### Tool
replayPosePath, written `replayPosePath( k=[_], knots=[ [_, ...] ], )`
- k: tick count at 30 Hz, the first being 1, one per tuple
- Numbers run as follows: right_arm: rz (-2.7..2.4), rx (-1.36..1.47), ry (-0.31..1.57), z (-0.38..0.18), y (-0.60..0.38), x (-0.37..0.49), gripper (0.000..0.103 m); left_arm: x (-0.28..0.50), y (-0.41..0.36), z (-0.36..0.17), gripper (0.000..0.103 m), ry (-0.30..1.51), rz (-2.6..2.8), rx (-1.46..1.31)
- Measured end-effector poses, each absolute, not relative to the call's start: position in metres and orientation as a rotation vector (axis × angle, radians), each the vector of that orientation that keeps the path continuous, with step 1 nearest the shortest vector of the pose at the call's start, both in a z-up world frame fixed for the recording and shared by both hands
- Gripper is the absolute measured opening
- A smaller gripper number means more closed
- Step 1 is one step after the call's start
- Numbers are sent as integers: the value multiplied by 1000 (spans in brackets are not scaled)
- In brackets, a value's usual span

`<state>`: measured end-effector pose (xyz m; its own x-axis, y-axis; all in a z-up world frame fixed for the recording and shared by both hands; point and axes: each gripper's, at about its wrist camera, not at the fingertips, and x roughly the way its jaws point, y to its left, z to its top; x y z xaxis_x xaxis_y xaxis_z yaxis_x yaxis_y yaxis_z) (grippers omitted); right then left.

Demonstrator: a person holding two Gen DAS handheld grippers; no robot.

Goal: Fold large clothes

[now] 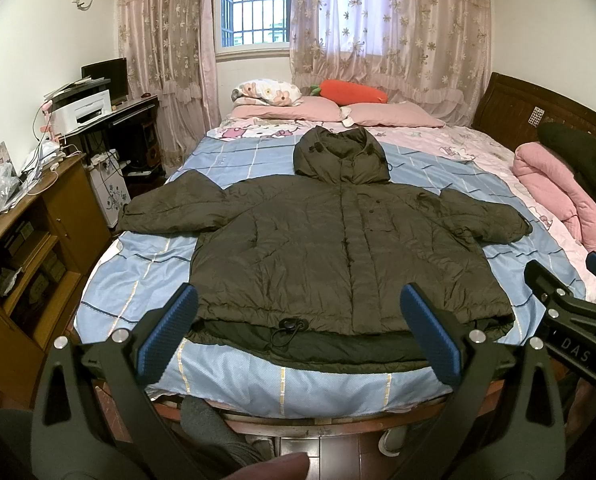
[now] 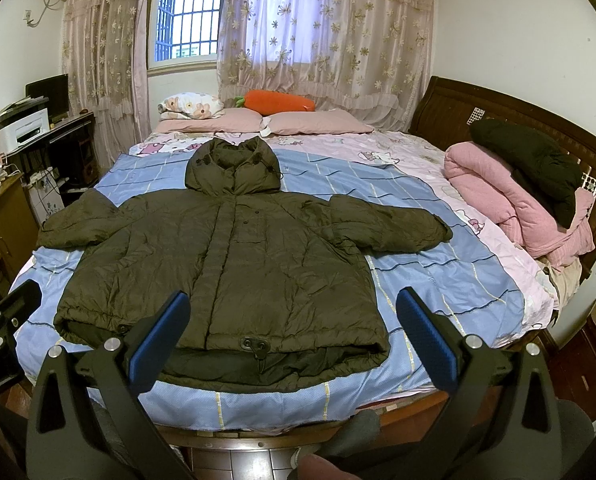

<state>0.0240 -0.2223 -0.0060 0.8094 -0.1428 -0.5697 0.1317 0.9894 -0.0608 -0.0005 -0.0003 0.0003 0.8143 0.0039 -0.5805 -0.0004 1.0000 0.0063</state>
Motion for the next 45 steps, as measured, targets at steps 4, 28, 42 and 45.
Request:
replayPosePath(
  k=[4,28,42,45],
  knots=[
    [-146,-20,611,-7,-222,24,102,0,0,0,101,620,3,6],
    [-165,-40,576,-10,-222,13,102,-12,21,-13,101,605,9,29],
    [-158,-54,505,47,-232,-25,102,-67,26,52,101,497,16,78],
    [-161,-46,525,46,-248,-8,102,-55,32,56,101,524,11,61]
  ],
)
